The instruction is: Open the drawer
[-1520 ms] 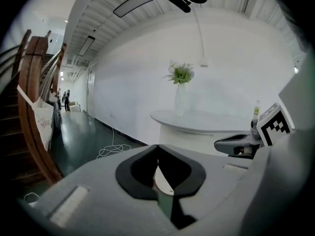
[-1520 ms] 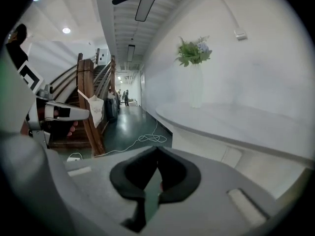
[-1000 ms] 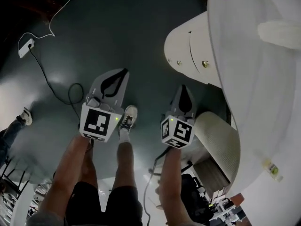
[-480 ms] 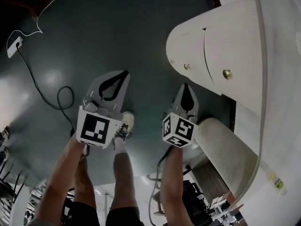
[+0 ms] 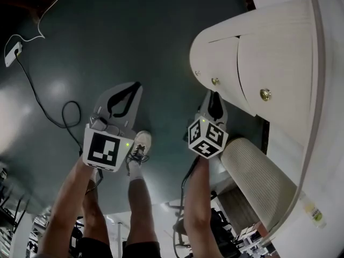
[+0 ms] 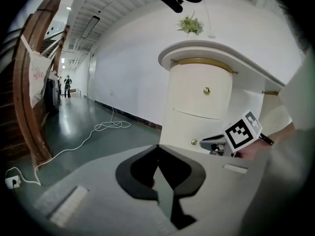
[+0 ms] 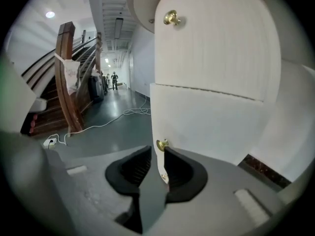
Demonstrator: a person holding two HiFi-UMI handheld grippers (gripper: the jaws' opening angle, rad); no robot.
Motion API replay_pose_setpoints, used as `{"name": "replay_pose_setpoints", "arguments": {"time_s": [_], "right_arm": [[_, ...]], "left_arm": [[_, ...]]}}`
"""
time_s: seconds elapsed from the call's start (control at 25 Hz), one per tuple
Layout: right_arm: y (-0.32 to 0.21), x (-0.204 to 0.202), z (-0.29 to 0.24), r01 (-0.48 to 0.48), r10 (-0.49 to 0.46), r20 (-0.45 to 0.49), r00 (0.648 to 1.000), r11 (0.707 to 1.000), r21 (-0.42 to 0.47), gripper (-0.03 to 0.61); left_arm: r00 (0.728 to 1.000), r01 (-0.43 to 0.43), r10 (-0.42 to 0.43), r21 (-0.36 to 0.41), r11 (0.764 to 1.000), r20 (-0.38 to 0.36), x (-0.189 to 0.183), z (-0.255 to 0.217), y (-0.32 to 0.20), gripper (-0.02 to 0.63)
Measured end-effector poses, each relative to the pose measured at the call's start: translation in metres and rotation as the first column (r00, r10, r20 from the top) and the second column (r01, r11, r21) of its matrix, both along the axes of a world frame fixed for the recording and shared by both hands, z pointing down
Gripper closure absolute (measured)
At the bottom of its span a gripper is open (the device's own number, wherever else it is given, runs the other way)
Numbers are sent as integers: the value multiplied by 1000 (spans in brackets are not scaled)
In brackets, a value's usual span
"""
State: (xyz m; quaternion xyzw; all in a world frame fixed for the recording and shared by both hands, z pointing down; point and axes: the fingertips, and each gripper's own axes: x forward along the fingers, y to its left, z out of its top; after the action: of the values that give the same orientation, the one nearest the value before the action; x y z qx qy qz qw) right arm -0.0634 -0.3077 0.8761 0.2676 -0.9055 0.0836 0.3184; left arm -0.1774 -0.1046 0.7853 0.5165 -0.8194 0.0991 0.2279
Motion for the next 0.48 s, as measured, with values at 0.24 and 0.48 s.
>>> {"name": "replay_pose_setpoints", "arguments": {"time_s": [0.24,0.48], "right_arm": [[-7,-9,17,-72,72,-9,997,995,-63,428],[-11,-13,23,-104,103,-22,994,992,-70,423]], "left_arm": [[1000,-2,2,-13,1000,-15,2,7,-3,603],[1000,17,-17,-13,1000,-16,-3,7,1,603]]}}
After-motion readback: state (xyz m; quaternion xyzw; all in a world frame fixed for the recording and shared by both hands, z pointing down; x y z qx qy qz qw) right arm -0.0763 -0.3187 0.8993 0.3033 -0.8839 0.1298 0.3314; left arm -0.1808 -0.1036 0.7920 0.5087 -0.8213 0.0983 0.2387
